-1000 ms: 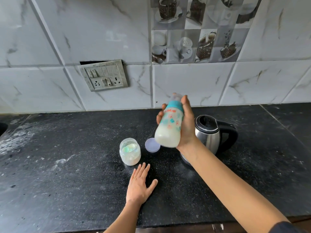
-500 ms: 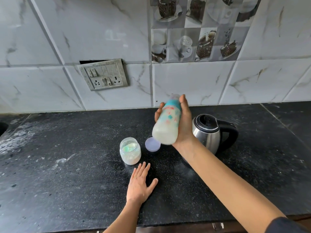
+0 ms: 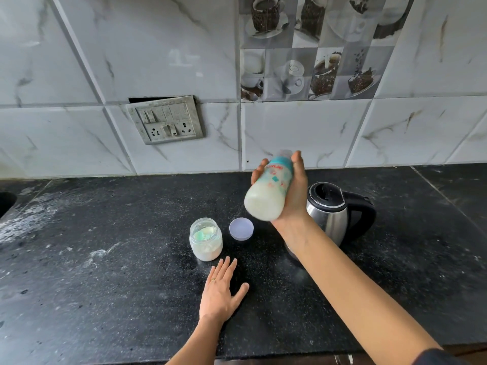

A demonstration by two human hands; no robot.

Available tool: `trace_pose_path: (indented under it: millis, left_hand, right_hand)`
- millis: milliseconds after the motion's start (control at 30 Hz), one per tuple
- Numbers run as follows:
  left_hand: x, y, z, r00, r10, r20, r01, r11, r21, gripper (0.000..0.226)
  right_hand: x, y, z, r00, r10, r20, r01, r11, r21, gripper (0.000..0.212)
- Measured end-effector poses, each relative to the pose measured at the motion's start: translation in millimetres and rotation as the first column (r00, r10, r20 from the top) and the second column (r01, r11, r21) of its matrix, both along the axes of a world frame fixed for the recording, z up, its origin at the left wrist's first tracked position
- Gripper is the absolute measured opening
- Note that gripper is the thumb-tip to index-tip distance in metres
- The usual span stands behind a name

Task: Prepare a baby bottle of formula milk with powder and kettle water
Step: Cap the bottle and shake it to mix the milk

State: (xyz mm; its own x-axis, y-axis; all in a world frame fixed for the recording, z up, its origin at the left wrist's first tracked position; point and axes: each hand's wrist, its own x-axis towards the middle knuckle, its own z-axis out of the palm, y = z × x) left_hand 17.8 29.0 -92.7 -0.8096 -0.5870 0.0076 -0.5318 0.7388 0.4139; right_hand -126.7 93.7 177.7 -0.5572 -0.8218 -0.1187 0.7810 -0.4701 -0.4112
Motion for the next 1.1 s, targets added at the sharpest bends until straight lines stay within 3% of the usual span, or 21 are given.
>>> trace_pose_path:
  millis: [167,300,433,600,733,867,967,1067,1100]
  left_hand:
    - [0.2,-1.2,-1.0,1.000,0.005,0.004,-0.005,1.000,0.002,0.075]
    - [-0.9,0.5,-0.7,1.000,0.002,0.007,-0.002,1.000,0.001,0.074]
    - [0.4,-0.8,-0.2,1.000,0.005,0.008,-0.005,1.000,0.003,0.074]
    - [0.1,0.9,0.2,1.000,0.001,0.006,-0.001,1.000,0.004,0.074]
    - [0.1,-1.2,-0.3,1.000,0.005,-0.002,-0.005,1.000,0.009,0.074]
    - [-0.4,-0.3,0.2,1.000,0.002,-0.001,-0.002,1.000,0.007,0.074]
    - [1.0,-0.5,0.2,1.000,0.008,-0.006,-0.008,1.000,0.011,0.074]
    - [1.0,-0.4,0.0,1.000,0.006,-0.006,-0.006,1.000,0.009,0.073]
    - [0.6,0.3,0.6,1.000,0.005,-0.008,-0.005,1.000,0.011,0.073]
  right_hand:
    - [10.4,-1.1,-6.4,0.992,0.051,-0.119,-0.041,0.995,0.086,0.058]
    - [-1.9,-6.6,6.5,0.999,-0.030,-0.035,0.029,0.999,-0.012,0.052]
    - [13.3,-2.5,3.5,0.981,0.087,-0.174,-0.079,0.995,0.053,0.044]
    - [-1.9,-5.5,0.9,1.000,0.001,0.018,-0.001,1.000,-0.007,0.056]
    - [10.8,-0.1,-7.6,0.984,0.108,-0.139,-0.094,0.990,0.105,0.059]
    - [-9.3,-5.5,-4.5,0.999,0.036,0.002,-0.036,0.998,0.058,0.053]
    - [-9.4,-0.5,-8.6,0.987,0.145,-0.069,-0.141,0.988,0.065,0.052]
    - [-6.4,4.8,-9.1,0.969,0.216,-0.122,-0.220,0.975,-0.020,0.028]
    - [-9.3,5.3,-9.6,0.964,0.225,-0.142,-0.235,0.970,-0.057,0.038]
